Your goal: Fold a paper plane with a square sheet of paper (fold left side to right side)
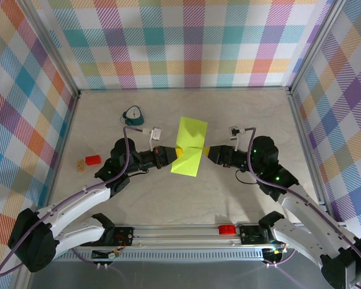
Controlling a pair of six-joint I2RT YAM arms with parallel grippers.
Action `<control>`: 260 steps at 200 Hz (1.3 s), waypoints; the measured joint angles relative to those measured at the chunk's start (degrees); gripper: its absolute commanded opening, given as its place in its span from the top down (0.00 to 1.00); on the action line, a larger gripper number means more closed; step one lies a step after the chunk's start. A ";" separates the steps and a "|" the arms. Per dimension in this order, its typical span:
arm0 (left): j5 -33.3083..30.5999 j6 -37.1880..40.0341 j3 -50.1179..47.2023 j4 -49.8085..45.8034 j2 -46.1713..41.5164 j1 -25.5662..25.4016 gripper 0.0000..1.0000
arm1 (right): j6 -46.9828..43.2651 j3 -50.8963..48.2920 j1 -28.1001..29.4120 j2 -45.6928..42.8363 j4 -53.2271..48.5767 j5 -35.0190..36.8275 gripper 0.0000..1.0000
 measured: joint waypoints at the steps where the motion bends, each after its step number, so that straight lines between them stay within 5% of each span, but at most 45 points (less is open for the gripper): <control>1: -0.09 0.13 0.07 -0.24 0.00 0.00 1.00 | -0.22 0.22 0.00 -0.07 -0.68 0.46 0.51; 38: -6.21 9.07 6.08 -18.49 0.44 -0.02 1.00 | -6.08 4.20 0.00 -1.07 -17.53 15.10 0.38; 82: -22.84 21.49 18.16 -44.39 5.49 -2.62 1.00 | -7.43 4.37 -0.26 -0.31 -32.24 31.15 0.00; 137: -53.75 26.16 27.56 -67.12 14.08 -11.45 1.00 | -5.14 0.83 -1.62 -0.13 -35.06 37.42 0.01; 171: -66.90 23.52 28.24 -75.28 19.71 -15.74 1.00 | -3.76 -0.61 -1.97 1.36 -34.99 37.83 0.01; 217: -75.25 14.71 28.35 -82.88 29.75 -21.90 1.00 | -3.08 -0.68 -2.01 3.41 -34.93 37.81 0.01; 260: -76.39 7.23 28.81 -85.42 37.99 -26.36 1.00 | -1.25 -1.16 -2.34 3.91 -34.93 38.34 0.01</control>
